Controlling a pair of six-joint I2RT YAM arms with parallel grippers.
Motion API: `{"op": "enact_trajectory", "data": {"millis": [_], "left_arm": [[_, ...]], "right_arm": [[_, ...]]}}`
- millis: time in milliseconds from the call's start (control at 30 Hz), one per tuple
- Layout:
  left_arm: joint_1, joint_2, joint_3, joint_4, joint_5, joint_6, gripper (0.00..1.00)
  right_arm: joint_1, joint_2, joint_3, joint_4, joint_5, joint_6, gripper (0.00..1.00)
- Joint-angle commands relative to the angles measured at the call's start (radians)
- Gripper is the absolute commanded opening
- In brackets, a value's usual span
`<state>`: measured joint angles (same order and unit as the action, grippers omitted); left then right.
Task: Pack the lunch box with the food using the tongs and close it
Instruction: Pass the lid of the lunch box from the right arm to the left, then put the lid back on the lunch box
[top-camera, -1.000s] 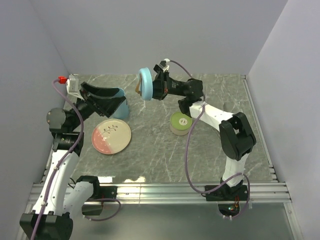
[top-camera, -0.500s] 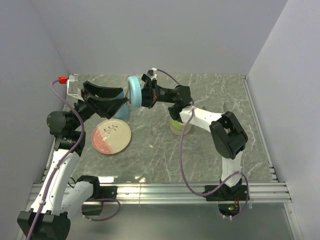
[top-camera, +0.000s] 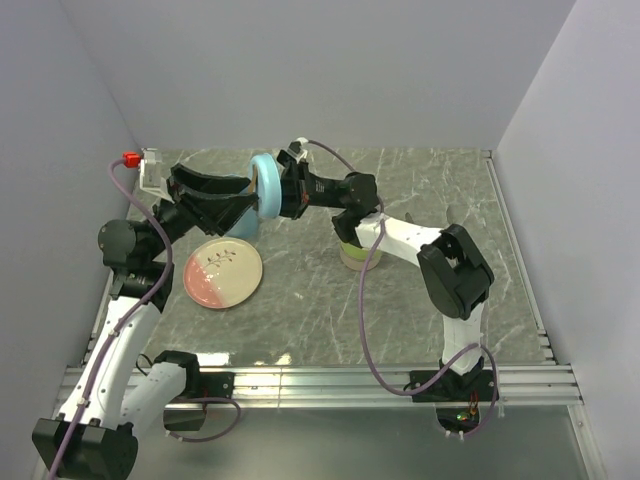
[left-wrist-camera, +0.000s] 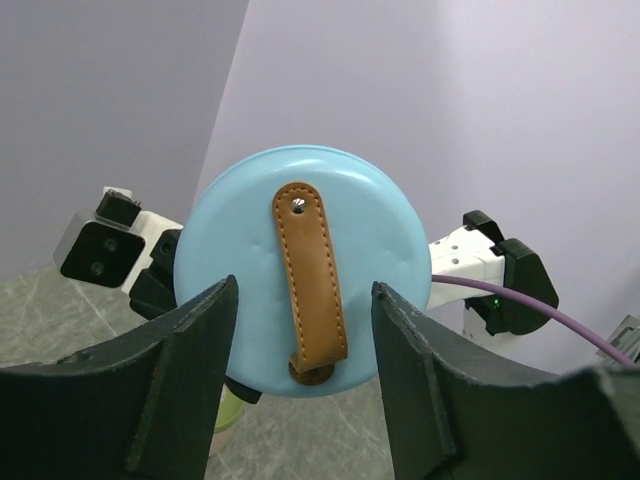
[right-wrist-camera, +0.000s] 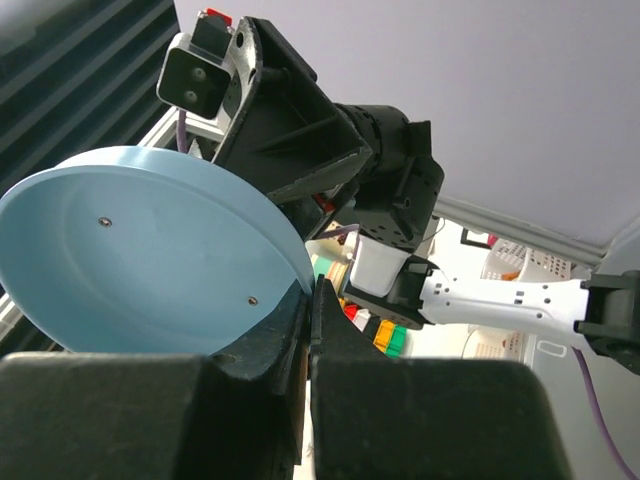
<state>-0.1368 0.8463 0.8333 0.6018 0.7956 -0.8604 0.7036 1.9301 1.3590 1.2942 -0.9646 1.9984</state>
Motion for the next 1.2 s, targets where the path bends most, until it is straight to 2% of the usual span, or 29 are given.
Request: {"op": "enact_trajectory", "data": {"millis": [0,33,200,300,333,400,433,500,567,667,733,767,800,833,900,933,1033,1167], "left_arm": [[-0.009,-0.006,-0.013,-0.005,-0.007,0.038,0.61],[-0.009,-0.004,-0.016,-0.010,-0.009,0.038,0.54],[-0.009,-0.001,-0.036,0.012,0.005,0.009,0.39],[-0.009,0.011,-0.031,0.030,0.016,-0.008,0.25],[-0.009,0.013,-0.028,0.030,0.019,-0.008,0.13],[-0.007,0.013,-0.016,0.003,0.008,0.007,0.03],[-0.007,0.011,0.003,-0.022,-0.002,0.045,0.01],[-0.006,0.011,0.033,-0.144,-0.033,0.115,0.01],[-0.004,0.026,0.097,-0.251,-0.061,0.235,0.01],[0.003,0.069,0.193,-0.446,-0.142,0.400,0.01],[0.003,0.126,0.246,-0.587,-0.217,0.480,0.01],[0.003,0.152,0.318,-0.653,-0.249,0.559,0.01],[0.003,0.180,0.357,-0.721,-0.280,0.598,0.01],[0.003,0.233,0.424,-0.819,-0.356,0.663,0.01],[0.003,0.278,0.470,-0.888,-0.422,0.716,0.01],[0.003,0.310,0.498,-0.927,-0.467,0.741,0.01],[0.003,0.361,0.545,-0.956,-0.519,0.816,0.01],[0.003,0.479,0.680,-1.106,-0.614,0.850,0.01]], "right_arm": [[0.014,-0.020,0.054,0.252,0.021,0.194,0.00],[0.016,-0.022,0.052,0.255,0.026,0.197,0.00],[0.023,-0.020,0.075,0.258,0.010,0.195,0.00],[0.025,-0.019,0.072,0.237,0.004,0.181,0.00],[0.025,-0.019,0.069,0.229,0.000,0.175,0.00],[0.020,-0.022,0.063,0.193,-0.017,0.148,0.22],[0.014,-0.023,0.055,0.179,-0.025,0.119,0.39],[-0.012,-0.032,0.046,0.124,-0.045,0.080,0.49],[-0.042,-0.057,0.026,0.059,-0.085,-0.042,0.61],[-0.119,-0.123,-0.040,-0.198,-0.094,-0.271,0.67],[-0.157,-0.154,-0.058,-0.469,-0.089,-0.413,0.68],[-0.186,-0.183,-0.054,-0.578,-0.082,-0.585,0.69],[-0.200,-0.197,-0.041,-0.803,-0.077,-0.681,0.69],[-0.214,-0.216,-0.006,-0.919,-0.056,-0.877,0.69],[-0.220,-0.240,0.023,-1.173,-0.025,-1.046,0.69],[-0.223,-0.250,0.041,-1.232,-0.008,-1.181,0.69],[-0.223,-0.310,0.052,-1.377,0.065,-1.370,0.69],[-0.225,-0.358,0.071,-1.518,0.118,-1.520,0.70]]}}
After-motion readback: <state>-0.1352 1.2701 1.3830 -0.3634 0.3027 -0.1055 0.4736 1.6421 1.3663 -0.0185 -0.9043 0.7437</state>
